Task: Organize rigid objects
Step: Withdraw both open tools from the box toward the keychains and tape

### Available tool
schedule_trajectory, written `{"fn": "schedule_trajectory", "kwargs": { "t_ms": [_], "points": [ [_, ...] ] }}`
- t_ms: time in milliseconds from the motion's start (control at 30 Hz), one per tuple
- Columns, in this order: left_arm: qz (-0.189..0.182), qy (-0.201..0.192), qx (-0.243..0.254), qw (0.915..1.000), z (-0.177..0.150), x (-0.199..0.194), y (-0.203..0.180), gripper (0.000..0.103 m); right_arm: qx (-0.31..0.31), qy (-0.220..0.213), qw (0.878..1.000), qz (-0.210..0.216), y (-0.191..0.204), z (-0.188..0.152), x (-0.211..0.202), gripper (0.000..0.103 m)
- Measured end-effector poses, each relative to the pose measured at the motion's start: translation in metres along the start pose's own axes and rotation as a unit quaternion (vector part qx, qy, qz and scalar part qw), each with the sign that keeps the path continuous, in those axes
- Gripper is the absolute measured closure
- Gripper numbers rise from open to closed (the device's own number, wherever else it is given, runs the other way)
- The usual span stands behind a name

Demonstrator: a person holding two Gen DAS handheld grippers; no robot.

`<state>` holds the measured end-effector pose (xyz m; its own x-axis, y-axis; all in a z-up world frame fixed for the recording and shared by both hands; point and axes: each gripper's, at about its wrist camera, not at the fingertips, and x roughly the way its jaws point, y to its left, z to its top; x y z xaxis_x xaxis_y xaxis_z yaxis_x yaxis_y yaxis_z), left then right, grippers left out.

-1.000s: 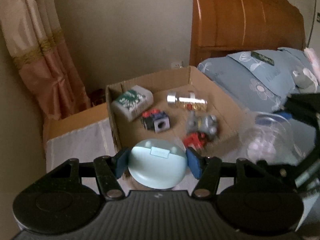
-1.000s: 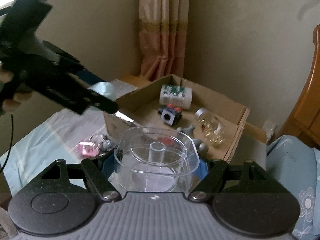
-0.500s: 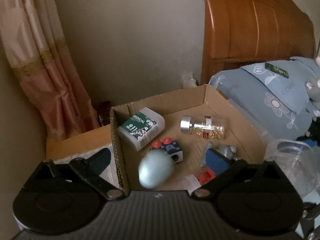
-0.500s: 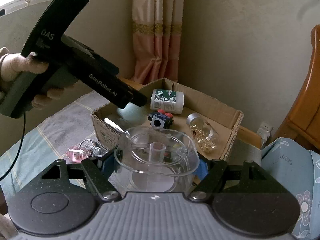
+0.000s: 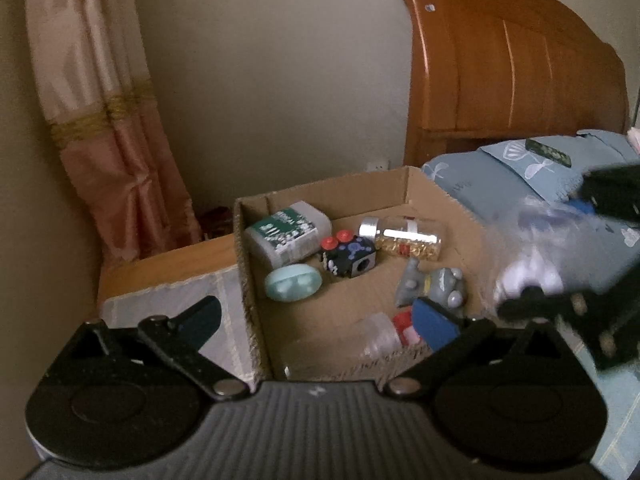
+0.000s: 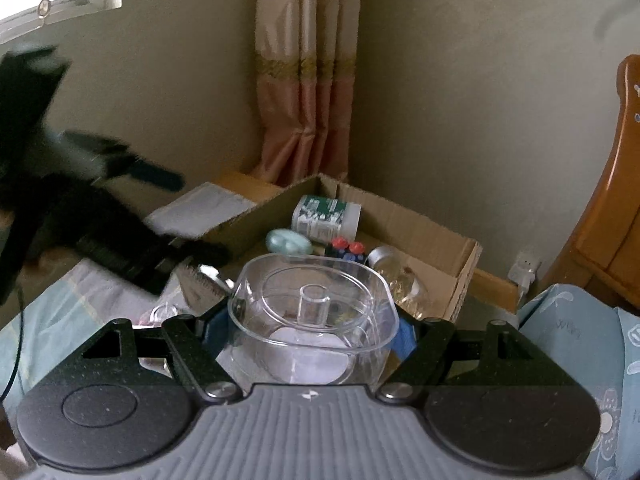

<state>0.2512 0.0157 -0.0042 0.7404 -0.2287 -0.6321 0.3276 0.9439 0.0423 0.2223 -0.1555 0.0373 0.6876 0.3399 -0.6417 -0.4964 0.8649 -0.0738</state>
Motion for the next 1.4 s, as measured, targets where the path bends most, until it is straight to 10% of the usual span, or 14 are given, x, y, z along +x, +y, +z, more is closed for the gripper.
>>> {"fn": "schedule_trajectory", "kwargs": {
  "t_ms": [467, 600, 1400],
  "points": [
    [0.007, -0.007, -0.048, 0.9988, -0.033, -0.018, 0.027, 0.001, 0.016, 0.009, 1.000, 0.006, 0.004, 0.058, 0.064, 0.022],
    [0.012, -0.002, -0.052, 0.9986, -0.039, -0.017, 0.032, 0.001, 0.041, -0.003, 0.999, -0.004, 0.001, 0.062, 0.076, 0.000],
    [0.058, 0.036, -0.110, 0.9915, -0.096, -0.023, 0.032, 0.001, 0.060, 0.000, 0.998, -0.019, 0.054, -0.009, 0.012, 0.000]
  ]
}}
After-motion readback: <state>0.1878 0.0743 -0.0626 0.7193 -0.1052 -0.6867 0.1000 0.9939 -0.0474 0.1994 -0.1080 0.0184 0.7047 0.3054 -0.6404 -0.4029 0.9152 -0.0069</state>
